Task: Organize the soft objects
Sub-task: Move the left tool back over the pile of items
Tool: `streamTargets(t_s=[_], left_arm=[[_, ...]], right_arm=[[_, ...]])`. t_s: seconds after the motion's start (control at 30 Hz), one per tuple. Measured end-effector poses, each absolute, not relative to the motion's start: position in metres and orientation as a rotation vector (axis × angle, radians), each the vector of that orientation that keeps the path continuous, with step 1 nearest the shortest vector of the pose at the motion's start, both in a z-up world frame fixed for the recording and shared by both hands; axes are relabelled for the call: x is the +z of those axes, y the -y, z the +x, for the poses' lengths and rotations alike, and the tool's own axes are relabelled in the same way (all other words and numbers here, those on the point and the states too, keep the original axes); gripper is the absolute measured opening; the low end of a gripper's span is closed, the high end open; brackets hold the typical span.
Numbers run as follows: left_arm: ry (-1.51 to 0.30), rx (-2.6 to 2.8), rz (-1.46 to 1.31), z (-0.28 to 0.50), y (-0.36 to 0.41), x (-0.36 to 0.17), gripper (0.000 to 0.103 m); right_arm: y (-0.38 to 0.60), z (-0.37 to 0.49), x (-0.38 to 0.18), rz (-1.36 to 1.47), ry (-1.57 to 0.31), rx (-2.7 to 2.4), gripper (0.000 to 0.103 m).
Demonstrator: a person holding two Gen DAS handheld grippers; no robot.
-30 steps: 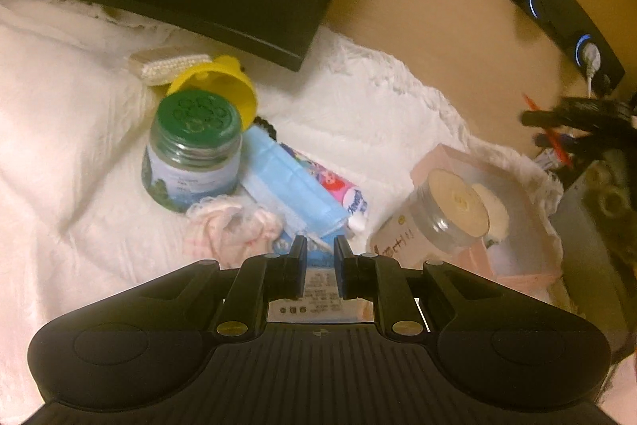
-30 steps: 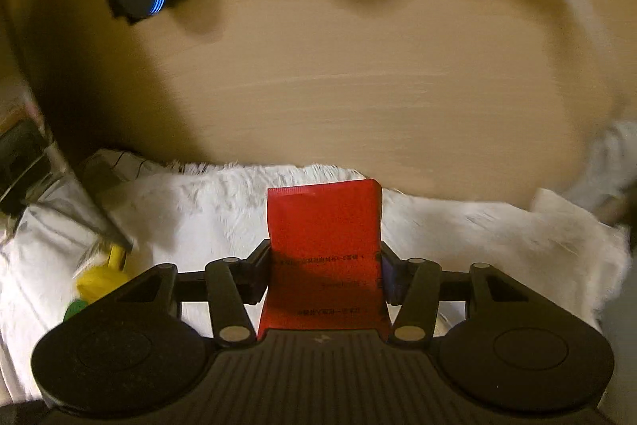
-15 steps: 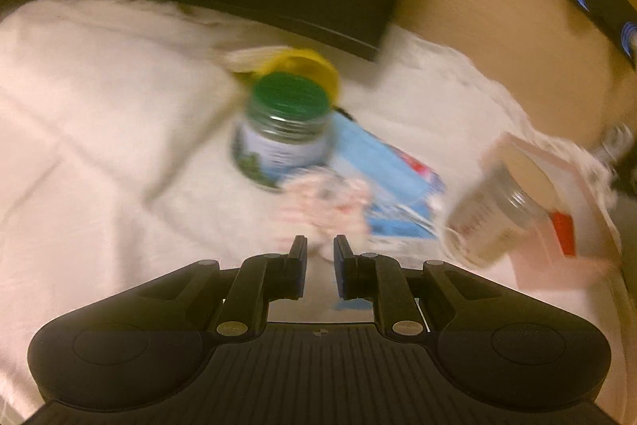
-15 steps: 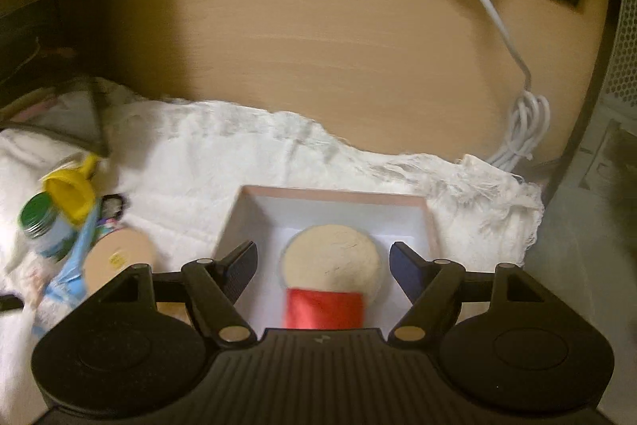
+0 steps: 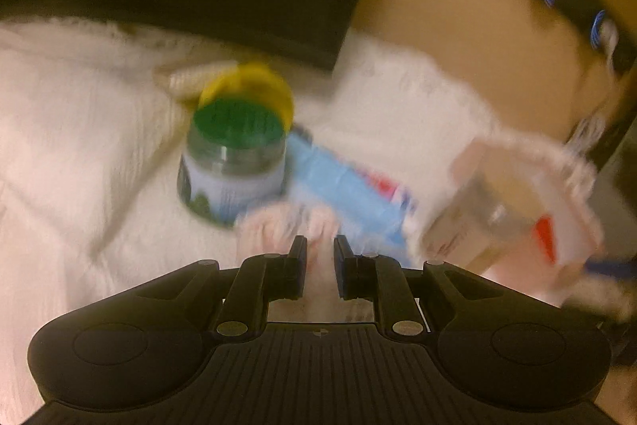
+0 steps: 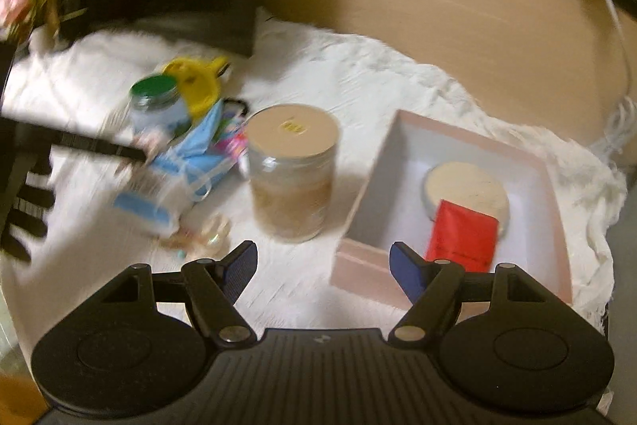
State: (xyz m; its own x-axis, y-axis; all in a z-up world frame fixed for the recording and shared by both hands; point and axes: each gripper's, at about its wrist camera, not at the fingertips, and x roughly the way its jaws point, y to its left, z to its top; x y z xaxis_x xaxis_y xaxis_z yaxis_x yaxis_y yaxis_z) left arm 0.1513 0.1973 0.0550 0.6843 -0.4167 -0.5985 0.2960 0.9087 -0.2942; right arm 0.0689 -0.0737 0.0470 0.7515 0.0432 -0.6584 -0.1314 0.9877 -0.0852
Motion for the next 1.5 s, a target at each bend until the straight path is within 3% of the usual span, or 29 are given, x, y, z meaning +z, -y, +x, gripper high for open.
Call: streamTargets(t_s=[0.2,0.43,0.67,0.83,1.03,1.13,1.5], left_arm=[[-0.714,-0.294,-0.472,0.211,-0.267,0.087,0.017],[-0.863,-0.174,-0.836,0.299,-0.327,0.051,0.017],[-0.788,-0.420,-0.582,0.283,-0.306,0.057,0.017],[-0.764,-0.607,-0.434,0.226,-0.281,0.056,0.017],[-0.773,-0.609,-0.256,0.172,-0.222,0.030,0.017],[-0.806,-0.623,-0.185,0.164,-0.201,0.023,0.022],[-0.713,-0.690,-0.155,0.126,-0.173,0.062,0.024]], right_arm=[[0.058,0.072,0.051,-0.121,-0.704,0.123,0.074],[0.031,0.112,0.093,0.010,-0.681,0.221,0.074],[0.016,0.189,0.121,0.254,-0.752,0.305,0.074],[0.004,0.216,0.108,0.193,-0.821,0.225,0.074],[0.009,0.182,0.102,0.149,-0.779,0.326,0.074],[0.007,0.159,0.090,0.059,-0.781,0.302,0.074],[0.034,0.103,0.075,0.036,-0.710,0.201,0.074]])
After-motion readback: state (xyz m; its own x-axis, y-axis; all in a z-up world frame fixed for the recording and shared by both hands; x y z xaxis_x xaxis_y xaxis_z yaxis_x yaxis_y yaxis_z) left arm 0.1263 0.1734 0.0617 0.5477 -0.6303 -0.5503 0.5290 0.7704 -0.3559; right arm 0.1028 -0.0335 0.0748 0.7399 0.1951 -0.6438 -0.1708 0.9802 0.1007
